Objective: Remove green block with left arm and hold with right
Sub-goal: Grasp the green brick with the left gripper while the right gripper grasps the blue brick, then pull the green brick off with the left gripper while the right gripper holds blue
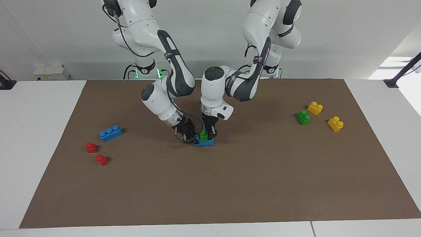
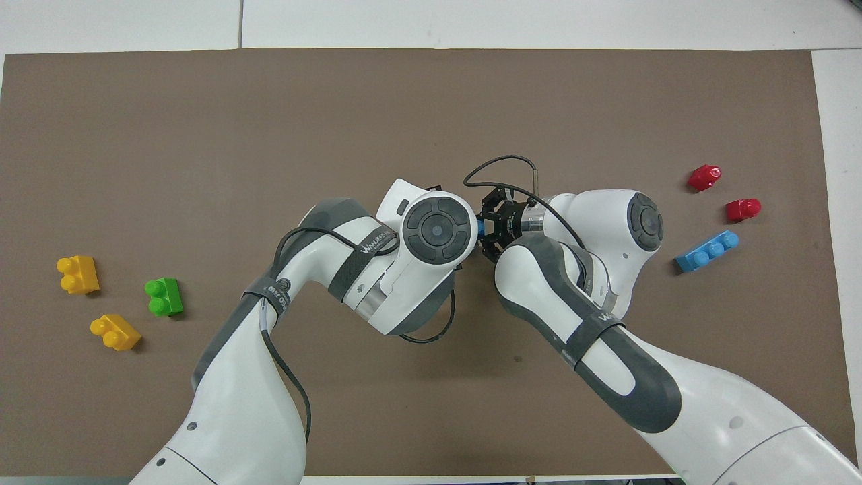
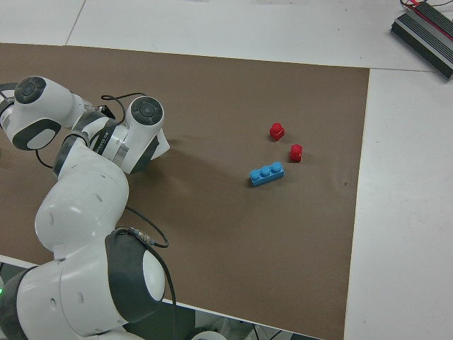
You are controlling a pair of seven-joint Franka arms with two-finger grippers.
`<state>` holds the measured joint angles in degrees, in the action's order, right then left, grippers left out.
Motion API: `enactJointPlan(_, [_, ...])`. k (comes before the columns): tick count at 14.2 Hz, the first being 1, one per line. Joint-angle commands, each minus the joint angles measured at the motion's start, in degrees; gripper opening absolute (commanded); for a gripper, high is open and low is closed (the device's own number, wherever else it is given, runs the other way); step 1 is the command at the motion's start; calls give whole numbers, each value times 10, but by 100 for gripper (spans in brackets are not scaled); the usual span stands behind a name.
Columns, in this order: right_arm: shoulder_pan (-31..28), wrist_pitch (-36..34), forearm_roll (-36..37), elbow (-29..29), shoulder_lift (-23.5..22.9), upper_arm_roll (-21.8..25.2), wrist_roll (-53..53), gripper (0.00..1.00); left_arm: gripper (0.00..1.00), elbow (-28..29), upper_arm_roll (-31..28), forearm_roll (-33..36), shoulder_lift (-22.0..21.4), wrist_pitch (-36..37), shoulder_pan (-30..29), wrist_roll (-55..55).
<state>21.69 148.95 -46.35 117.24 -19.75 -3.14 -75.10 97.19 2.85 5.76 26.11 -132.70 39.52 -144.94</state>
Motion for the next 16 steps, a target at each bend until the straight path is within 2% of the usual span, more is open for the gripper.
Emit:
enactJointPlan(1, [5, 27, -26, 14, -5, 1, 21, 0, 0, 6, -6, 7, -10, 6, 6, -18])
enactJointPlan(10, [5, 38, -26, 21, -4, 1, 29, 0, 0, 14, -4, 7, -89, 82, -11, 10])
enactJointPlan(16, [-4, 28, -25, 8, -5, 2, 47, 0, 0, 29, -4, 7, -101, 106, -32, 93])
